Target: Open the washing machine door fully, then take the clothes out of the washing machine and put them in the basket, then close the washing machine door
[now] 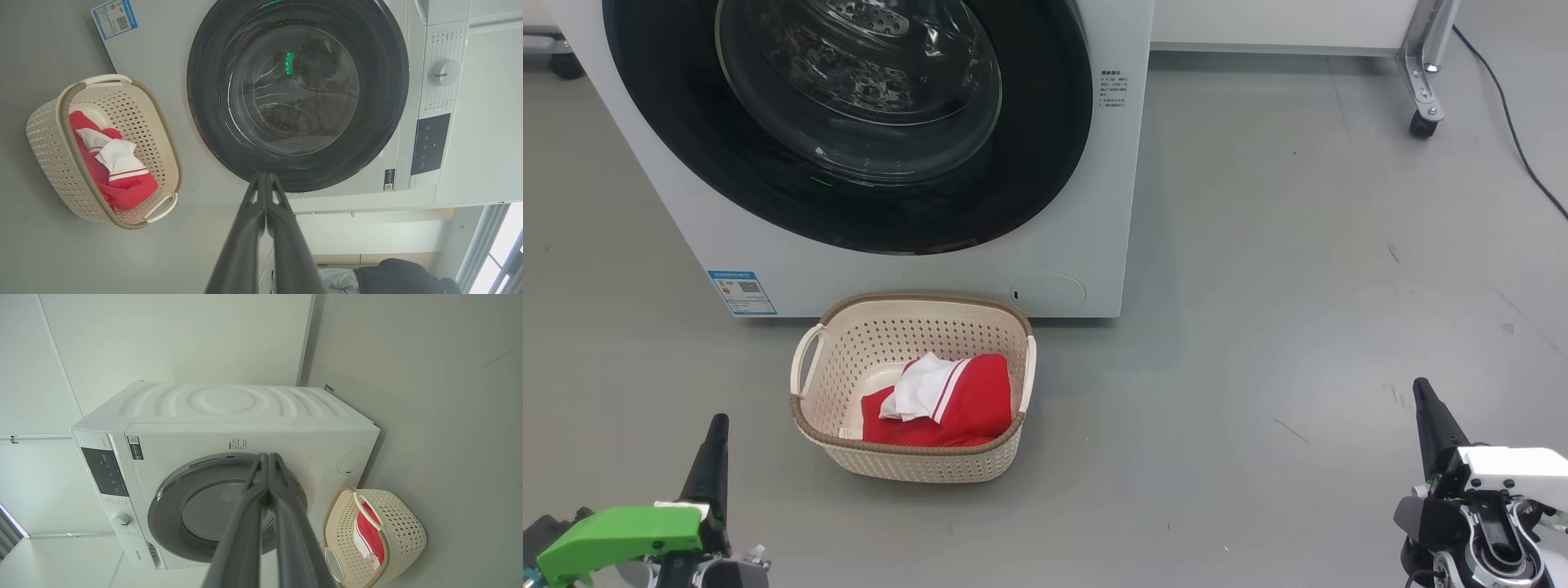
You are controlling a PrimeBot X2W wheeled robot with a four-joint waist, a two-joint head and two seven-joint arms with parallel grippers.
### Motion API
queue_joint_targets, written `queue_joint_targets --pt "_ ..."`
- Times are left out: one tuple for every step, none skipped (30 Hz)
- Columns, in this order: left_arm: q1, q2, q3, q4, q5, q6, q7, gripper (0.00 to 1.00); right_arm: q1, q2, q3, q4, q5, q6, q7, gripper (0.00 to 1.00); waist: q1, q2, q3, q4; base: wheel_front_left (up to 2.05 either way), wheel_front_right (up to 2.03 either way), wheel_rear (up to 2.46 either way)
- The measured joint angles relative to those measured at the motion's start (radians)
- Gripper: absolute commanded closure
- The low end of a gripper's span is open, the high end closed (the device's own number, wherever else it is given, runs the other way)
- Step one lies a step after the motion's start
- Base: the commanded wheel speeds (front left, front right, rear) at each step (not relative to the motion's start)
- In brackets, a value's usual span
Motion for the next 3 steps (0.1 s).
queue_joint_targets --pt "0.0 0.0 0.0 0.0 0.0 0.0 0.0 1.0 0.0 0.0 0.0 0.0 0.0 0.0 0.0 1.0 0.0 0.0 0.0 0.0 0.0 0.0 0.0" --pt "0.0 0.0 0.0 0.0 0.0 0.0 0.001 1.0 0.0 0.0 0.0 0.0 0.0 0.0 0.0 1.0 0.0 0.0 0.0 0.0 0.0 0.0 0.0" --pt "0.0 0.0 0.0 0.0 0.0 0.0 0.001 1.0 0.0 0.0 0.0 0.0 0.0 0.0 0.0 1.0 0.0 0.0 0.0 0.0 0.0 0.0 0.0"
